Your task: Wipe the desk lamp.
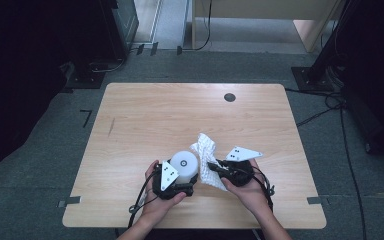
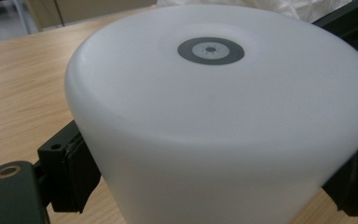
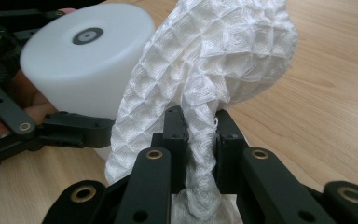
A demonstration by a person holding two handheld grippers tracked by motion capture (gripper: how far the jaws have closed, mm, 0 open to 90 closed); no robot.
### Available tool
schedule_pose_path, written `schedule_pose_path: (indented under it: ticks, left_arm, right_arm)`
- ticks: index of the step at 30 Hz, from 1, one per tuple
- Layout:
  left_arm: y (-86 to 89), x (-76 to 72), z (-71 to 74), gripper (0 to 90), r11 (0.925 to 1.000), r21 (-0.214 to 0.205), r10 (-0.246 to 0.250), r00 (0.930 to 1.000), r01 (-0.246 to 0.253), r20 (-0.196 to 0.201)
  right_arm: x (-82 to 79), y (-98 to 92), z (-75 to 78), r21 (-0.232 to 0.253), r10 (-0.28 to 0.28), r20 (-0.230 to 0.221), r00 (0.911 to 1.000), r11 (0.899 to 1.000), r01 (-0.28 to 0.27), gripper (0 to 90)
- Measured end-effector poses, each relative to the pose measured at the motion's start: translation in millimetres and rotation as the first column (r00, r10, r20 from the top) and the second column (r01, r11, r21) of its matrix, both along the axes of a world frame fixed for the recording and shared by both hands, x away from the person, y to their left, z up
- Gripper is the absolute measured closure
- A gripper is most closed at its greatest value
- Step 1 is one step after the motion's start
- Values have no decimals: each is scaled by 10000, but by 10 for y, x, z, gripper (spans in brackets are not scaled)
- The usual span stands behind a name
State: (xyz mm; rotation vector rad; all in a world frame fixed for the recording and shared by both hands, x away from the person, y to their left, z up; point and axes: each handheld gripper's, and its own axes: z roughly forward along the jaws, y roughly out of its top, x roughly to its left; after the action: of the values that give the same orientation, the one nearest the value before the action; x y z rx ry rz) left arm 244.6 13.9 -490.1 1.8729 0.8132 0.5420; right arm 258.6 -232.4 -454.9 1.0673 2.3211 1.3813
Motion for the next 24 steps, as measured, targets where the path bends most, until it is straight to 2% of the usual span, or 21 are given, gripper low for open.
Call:
schedule_pose_path:
  ticks: [2,3,4,5,7,10,12,14,17,20,22,24]
  left_arm:
    - [79,61,37,81,9985,-313,-440,9990,441,35]
    - [130,92,61,82,9951,-546,-819,9966,822,80]
    - [184,111,86,82,9894,-785,-1202,9923,1222,296]
    - [233,125,115,81,9832,-813,-1592,9857,1633,545]
    - [304,149,161,82,9676,-811,-2339,9698,2391,685]
    - [355,154,179,82,9506,-897,-2920,9541,2972,665]
    - [342,139,179,82,9421,-838,-3199,9451,3248,669]
    - [317,121,186,82,9330,-842,-3449,9362,3498,675]
    - [297,103,201,82,9292,-870,-3536,9325,3593,738]
    - [327,119,215,83,9307,-1060,-3437,9361,3501,741]
    - [351,131,230,83,9323,-1181,-3347,9393,3417,759]
    - [357,136,232,83,9346,-1174,-3289,9415,3357,742]
  right_arm:
    - [-21,-8,41,189,114,62,9999,9998,-115,785]
    - [-29,-16,68,345,231,146,9996,9991,-236,785]
    - [-42,-24,102,519,370,221,9991,9979,-381,784]
    - [-58,-27,138,712,539,373,9978,9959,-565,784]
    - [-112,-21,231,915,728,685,9950,9927,-789,784]
    - [-214,16,385,1153,874,1281,9879,9880,-1024,784]
    - [-260,69,438,1052,1008,1499,9835,9875,-1173,784]
    - [-270,131,418,679,997,1520,9833,9915,-1111,784]
    - [-238,187,285,233,752,1138,9907,9967,-783,787]
    - [-174,255,83,-592,557,624,9965,9969,-520,788]
    - [-115,301,-63,-1198,555,22,9985,9913,-549,787]
    - [-84,309,-132,-1317,571,-253,9980,9895,-600,786]
